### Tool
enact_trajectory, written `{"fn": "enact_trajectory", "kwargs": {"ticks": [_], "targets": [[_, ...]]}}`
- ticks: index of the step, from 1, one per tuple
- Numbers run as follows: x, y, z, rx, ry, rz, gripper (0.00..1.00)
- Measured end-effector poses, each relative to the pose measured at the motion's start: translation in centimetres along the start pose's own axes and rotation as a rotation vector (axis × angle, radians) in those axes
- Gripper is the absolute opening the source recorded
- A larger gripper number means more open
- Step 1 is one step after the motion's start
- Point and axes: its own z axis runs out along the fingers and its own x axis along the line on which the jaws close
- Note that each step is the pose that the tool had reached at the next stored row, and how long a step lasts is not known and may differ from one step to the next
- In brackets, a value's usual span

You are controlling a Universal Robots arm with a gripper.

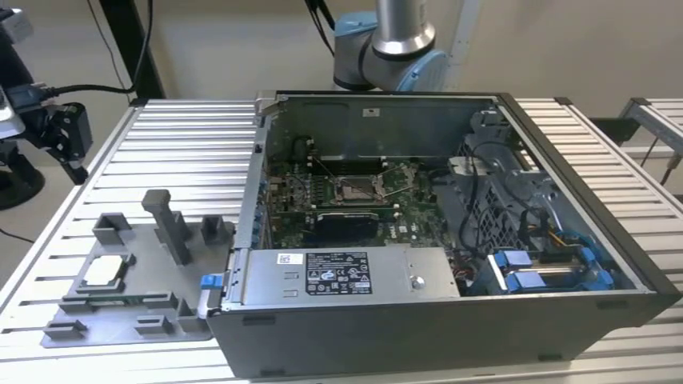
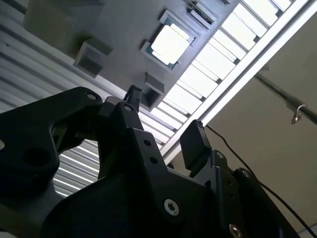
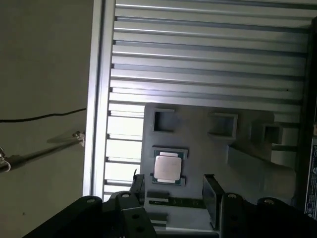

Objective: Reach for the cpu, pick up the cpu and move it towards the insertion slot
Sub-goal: 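Pick up the cpu and move it towards the insertion slot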

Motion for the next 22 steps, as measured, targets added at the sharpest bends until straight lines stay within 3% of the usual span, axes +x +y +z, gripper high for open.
{"fn": "enact_trajectory", "kwargs": {"ticks": [15, 22], "targets": [[0.01, -0.06, 2.59, 0.0001, -0.0005, 0.001, 1.0], [0.02, -0.09, 3.39, 0.0, -0.0006, 0.001, 1.0]]}}
